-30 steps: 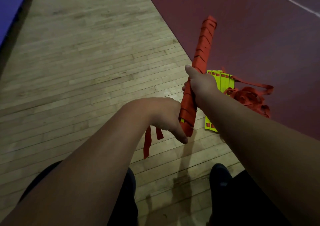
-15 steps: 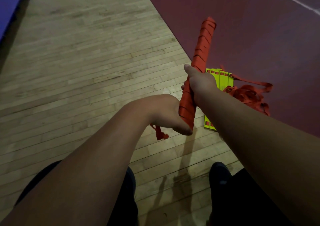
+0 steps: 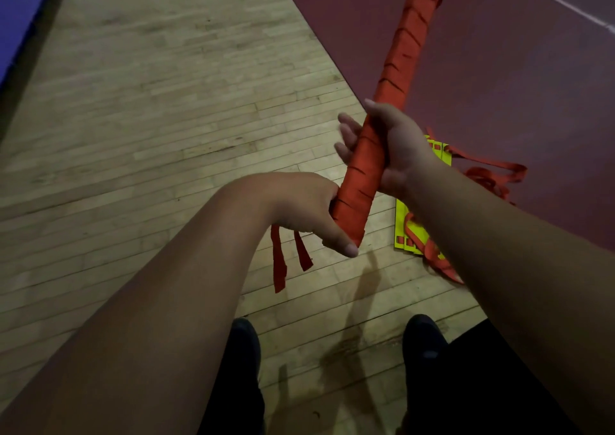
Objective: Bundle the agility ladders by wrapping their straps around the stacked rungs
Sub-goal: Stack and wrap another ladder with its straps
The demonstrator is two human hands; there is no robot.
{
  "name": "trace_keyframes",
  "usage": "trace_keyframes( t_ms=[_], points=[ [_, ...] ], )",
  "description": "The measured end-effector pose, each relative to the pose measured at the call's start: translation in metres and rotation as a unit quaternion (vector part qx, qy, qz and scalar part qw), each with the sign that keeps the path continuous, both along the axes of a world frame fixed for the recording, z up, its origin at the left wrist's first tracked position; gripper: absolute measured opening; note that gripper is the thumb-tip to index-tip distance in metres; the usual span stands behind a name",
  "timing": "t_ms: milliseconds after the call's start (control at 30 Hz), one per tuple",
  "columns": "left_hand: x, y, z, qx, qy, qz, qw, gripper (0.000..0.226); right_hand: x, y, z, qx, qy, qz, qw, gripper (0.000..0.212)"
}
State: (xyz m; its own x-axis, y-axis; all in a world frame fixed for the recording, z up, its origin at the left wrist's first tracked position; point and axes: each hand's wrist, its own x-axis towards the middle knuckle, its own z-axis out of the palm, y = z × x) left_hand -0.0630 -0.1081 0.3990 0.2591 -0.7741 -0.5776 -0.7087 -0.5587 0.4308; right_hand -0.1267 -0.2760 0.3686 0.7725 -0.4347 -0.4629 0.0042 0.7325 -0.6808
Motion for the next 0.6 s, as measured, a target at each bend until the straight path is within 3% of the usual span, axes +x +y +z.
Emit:
trace_keyframes(
  t_ms=[233,400,500,600],
  points=[
    [-0.004,-0.006,-0.013,0.043,-0.078,-0.011,0.996,0.056,0.013,0.013,-0.013,-0.141,0.065,-0.066,0.986,0.021],
    [-0.015,-0.019,-0.023,0.031,-0.115,0.079,0.990,0.073,0.019,0.019,-0.023,-0.228,0.081,-0.132,0.961,0.019],
    [-0.026,-0.025,-0.035,0.046,-0.205,0.077,0.975,0.068,0.022,0.021,-0.027,-0.227,0.093,-0.139,0.960,0.019],
    [-0.021,-0.025,-0.034,0.037,-0.142,0.057,0.988,0.053,0.020,0.018,-0.025,-0.169,0.089,-0.120,0.974,0.024]
  ],
)
